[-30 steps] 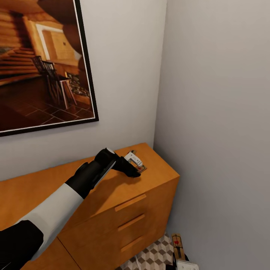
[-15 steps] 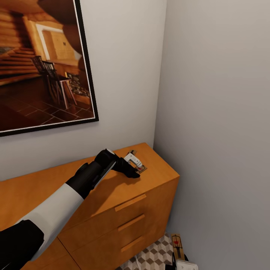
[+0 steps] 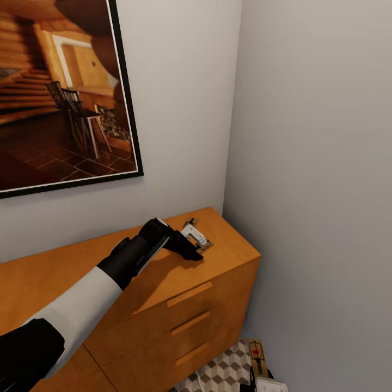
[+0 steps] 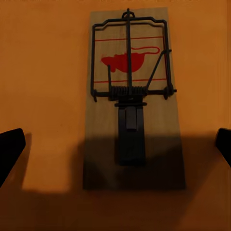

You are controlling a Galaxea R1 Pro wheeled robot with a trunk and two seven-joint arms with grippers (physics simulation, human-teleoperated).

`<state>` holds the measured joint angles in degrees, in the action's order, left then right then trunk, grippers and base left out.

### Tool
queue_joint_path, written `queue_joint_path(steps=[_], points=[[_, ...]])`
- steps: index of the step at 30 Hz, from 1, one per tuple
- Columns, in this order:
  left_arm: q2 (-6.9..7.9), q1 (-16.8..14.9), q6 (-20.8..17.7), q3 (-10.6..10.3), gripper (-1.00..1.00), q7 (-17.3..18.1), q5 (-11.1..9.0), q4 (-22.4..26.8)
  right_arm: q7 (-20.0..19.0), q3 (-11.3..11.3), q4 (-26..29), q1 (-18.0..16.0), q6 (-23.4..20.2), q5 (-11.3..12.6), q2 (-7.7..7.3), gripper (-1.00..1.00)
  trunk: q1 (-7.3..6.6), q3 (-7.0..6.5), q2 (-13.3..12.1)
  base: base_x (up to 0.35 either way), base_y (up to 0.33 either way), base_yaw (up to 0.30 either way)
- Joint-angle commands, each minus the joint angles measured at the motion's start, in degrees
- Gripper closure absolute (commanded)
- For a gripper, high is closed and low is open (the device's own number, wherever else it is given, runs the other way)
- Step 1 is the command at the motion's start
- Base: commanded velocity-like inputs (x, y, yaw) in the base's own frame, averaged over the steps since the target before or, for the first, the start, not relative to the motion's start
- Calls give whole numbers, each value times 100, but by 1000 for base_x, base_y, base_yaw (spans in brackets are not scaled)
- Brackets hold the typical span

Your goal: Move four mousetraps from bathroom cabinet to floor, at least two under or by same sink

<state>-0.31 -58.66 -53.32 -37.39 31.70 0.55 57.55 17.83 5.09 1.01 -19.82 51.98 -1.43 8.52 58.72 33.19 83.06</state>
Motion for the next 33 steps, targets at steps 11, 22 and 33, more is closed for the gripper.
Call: queue_joint_path(steps=[11,22,33], points=[[-4,-2,-46,-22,-100,29,-29,-94,54,45,-4,-3,5,-7,1,100,1,7,2,0,0,0],[-4,-1,-46,-23,100,29,-29,-113,54,45,-4,-3,5,-7,1,100,1,7,2,0,0,0],[-4,-2,-46,-23,100,29,-29,-121,54,45,-4,-2,5,-7,1,100,1,7,2,0,0,0]])
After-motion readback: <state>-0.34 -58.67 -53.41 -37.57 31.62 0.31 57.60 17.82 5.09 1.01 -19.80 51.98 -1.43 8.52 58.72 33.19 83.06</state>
